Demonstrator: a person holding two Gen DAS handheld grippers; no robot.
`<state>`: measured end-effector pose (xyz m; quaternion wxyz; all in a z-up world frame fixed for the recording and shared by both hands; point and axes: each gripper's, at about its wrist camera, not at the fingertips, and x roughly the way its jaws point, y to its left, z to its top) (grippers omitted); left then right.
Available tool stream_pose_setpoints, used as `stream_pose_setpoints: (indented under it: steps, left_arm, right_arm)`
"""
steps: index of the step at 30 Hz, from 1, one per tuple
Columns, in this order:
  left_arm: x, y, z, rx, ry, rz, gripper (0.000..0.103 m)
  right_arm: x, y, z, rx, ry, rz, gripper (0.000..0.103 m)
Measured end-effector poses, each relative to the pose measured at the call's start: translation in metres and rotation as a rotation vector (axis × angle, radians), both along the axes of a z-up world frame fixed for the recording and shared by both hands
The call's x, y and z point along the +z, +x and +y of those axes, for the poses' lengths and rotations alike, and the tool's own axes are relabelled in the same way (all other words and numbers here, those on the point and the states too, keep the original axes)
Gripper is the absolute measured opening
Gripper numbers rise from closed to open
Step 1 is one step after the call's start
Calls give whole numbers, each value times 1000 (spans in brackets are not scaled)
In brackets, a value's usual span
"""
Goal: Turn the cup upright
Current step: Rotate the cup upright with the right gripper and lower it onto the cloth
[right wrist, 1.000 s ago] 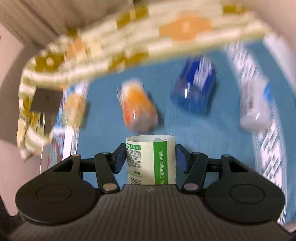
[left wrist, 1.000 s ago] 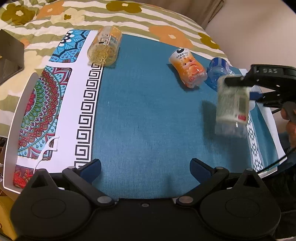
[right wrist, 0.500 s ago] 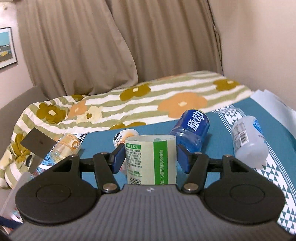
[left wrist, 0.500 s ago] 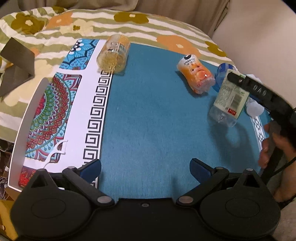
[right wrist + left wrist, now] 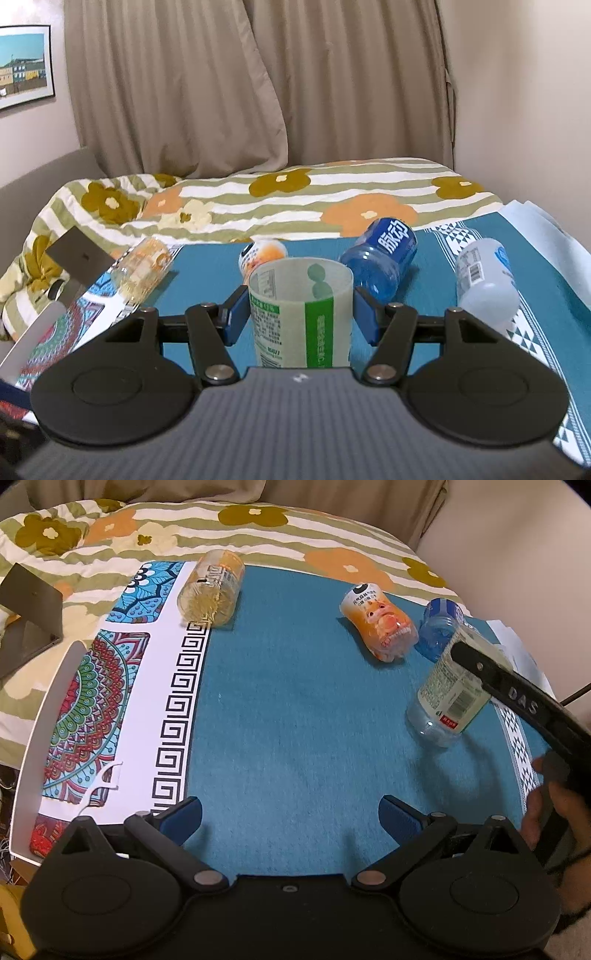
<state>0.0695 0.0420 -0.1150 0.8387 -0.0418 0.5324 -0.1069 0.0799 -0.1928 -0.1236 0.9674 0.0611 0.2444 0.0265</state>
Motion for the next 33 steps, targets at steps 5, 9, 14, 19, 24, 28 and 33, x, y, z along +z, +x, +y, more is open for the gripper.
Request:
stream_pose_setpoints:
  steps: [5,9,14,19,24,28,33]
  left_arm:
    - [0,-2,-2,-4,-12,0,103]
    - [1,-5,-4,-1,-14,-2,103]
    - [2,-9,-3,8,-15,-3,103]
    - [7,-14,-3,22,-12,-11,103]
    - [24,-21,-7,30,-1,-49,103]
    - [52,-24,-14,25,20,-120,103]
    - [90,-30,-23,11,56,-222,103]
  right_arm:
    - [1,-14,4,15,-25,26,75]
    - [2,-17,7,25,-42,40,77]
    - [3,-19,6,27,-42,45,79]
    - [5,-21,6,12,-52,46,103]
    - [23,-26,1,26,-50,82,103]
    - [51,-35,-10,35,-49,122,103]
    - [94,-53,-21,16,-88,201,103]
